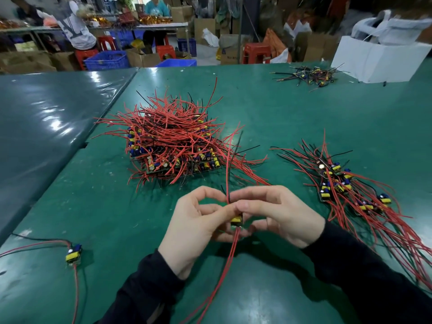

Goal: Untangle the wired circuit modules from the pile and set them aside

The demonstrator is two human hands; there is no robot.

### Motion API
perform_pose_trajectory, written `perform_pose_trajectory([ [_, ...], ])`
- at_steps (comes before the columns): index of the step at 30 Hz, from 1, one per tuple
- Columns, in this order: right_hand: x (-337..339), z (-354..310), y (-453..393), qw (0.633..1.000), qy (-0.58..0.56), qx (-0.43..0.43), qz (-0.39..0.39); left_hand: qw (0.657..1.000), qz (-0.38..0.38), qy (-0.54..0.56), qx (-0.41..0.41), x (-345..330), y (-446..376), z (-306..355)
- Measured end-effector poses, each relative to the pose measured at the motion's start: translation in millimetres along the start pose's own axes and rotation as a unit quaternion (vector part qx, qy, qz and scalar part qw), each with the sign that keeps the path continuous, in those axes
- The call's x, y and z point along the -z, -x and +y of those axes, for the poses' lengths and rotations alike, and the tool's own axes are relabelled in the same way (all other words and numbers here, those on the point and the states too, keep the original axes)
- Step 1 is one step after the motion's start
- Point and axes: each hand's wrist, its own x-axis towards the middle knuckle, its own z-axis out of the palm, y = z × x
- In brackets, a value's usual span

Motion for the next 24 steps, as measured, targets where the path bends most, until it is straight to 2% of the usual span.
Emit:
perform_pose_trajectory([
  [3,1.3,2.9,0.6,0.999,-0.017,0.004,-0.033,1.0,0.018,0.006,0.014,0.2,-0.5,0.7],
  [7,3.3,5.0,0.6,1.0,0.002,0.009,-0.026,0.999,0.021,0.017,0.031,1.0,-1.3,0.4],
  [11,4.2,5.4,-3.1,0.996,-0.057,0.036,0.049,0.998,0.015,0.015,0.056,1.9,-2.1,0.9],
  [15,8.7,2.7,-5.8,0.983,-0.088,0.096,0.13,0.996,-0.023,-0.04,0.071,4.1,-0.4,-1.7],
  [19,9.1,2.0,-6.5,0.982,-0.119,0.078,0.124,0.995,-0.008,-0.092,0.031,4.3,-0.9,-5.5],
  [24,11.6,5.0,-6.0,0.992,-0.037,0.064,0.099,0.991,0.0,-0.13,-0.026,4.7,-2.6,-6.7],
])
